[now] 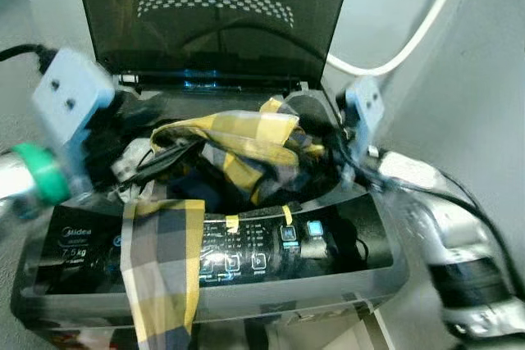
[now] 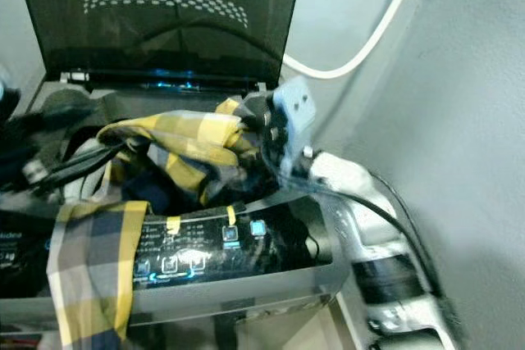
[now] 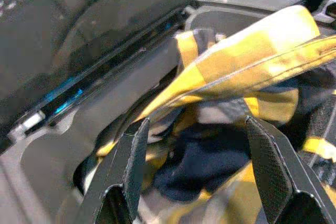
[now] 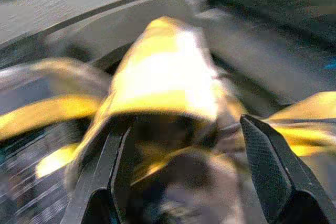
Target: Clothes washing
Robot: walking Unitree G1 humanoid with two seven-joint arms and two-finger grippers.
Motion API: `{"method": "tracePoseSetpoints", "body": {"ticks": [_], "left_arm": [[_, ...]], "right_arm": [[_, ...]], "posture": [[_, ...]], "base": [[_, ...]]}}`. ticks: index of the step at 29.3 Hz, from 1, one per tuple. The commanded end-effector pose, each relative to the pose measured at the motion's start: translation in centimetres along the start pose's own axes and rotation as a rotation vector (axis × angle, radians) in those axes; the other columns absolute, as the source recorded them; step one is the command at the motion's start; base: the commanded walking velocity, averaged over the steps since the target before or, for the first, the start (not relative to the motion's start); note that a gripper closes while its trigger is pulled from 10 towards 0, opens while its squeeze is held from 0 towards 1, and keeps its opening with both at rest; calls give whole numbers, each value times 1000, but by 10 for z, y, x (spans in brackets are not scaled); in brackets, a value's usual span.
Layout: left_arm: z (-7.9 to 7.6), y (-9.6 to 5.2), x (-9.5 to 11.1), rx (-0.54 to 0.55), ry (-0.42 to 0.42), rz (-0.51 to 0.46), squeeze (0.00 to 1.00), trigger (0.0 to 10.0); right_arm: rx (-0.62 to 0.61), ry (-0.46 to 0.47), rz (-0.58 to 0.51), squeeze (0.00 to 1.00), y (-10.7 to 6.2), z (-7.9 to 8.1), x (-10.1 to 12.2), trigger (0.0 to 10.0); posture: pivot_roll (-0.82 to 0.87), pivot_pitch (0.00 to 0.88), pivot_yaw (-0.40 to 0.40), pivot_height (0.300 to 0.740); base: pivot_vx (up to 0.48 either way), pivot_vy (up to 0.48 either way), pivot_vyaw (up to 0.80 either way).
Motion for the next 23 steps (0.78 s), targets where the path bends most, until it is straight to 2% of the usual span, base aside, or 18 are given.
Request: {"method": "tracePoseSetpoints", "body": {"ticks": [1,3,6,7,8,9,10,13,15,18,19,20,21,22,23], "left_arm": [[-5,-5,1,-42,2,11,0,10000],[0,-12,-3,-16,29,51,0,10000],[3,-14,-4,-1,43,60,0,10000],[21,-14,-3,124,50,43,0,10000],[21,-14,-3,124,50,43,0,10000],[34,-14,-3,216,54,32,0,10000],[45,-15,-2,286,59,14,0,10000],[51,-16,-1,320,60,6,0,10000],[50,-14,5,294,56,-25,0,10000],[39,-11,13,213,30,-84,0,10000],[37,-11,15,196,26,-93,0,10000],[37,-11,15,196,26,-93,0,10000],[32,-10,16,164,5,-107,0,10000],[32,-10,15,164,1,-103,0,10000],[32,-10,15,164,1,-103,0,10000]], "right_arm": [[74,-4,4,0,-1,9,1,10000],[98,-21,23,0,-1,12,-1,10000],[100,-27,29,0,-1,11,-1,10000],[-59,-49,22,0,11,-9,-1,10000],[-59,-49,22,0,11,-9,-1,10000],[-172,-65,18,0,20,-21,-2,10000],[-259,-43,-2,0,31,-30,-2,10000],[-298,-22,-12,0,37,-34,-1,10000],[-202,38,-38,0,50,-20,-2,10000],[2,3,-2,0,67,15,-8,10000],[42,-13,2,0,69,22,-9,10000],[42,-13,2,0,69,22,-9,10000],[267,-36,16,0,73,57,-13,10000],[369,-49,34,0,73,71,-17,10000],[369,-49,34,0,73,71,-17,10000]], "posture": [[75,118,-47,740],[83,120,-51,740],[89,121,-52,740],[98,121,-37,740],[98,121,-37,740],[98,121,-37,740],[97,119,-23,740],[97,119,-23,740],[98,112,-14,740],[101,105,-18,740],[101,105,-18,740],[101,105,-18,740],[99,109,-23,740],[96,111,-22,740],[96,111,-22,740]], "base": [[0,0,0],[0,0,0],[0,0,0],[0,0,0],[0,0,0],[0,0,0],[0,0,0],[0,0,0],[0,0,0],[0,0,0],[0,0,0],[0,0,0],[0,0,0],[0,0,0],[0,0,0]]}}
Point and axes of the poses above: a point about 5 cm out from each wrist's last joint towards the gripper, its own y axis pointing out of the wrist towards the gripper, its own x axis along the axis of the wrist's last joint, z = x × y, the point moved 3 cm from there along y, pointing out of the wrist towards the gripper
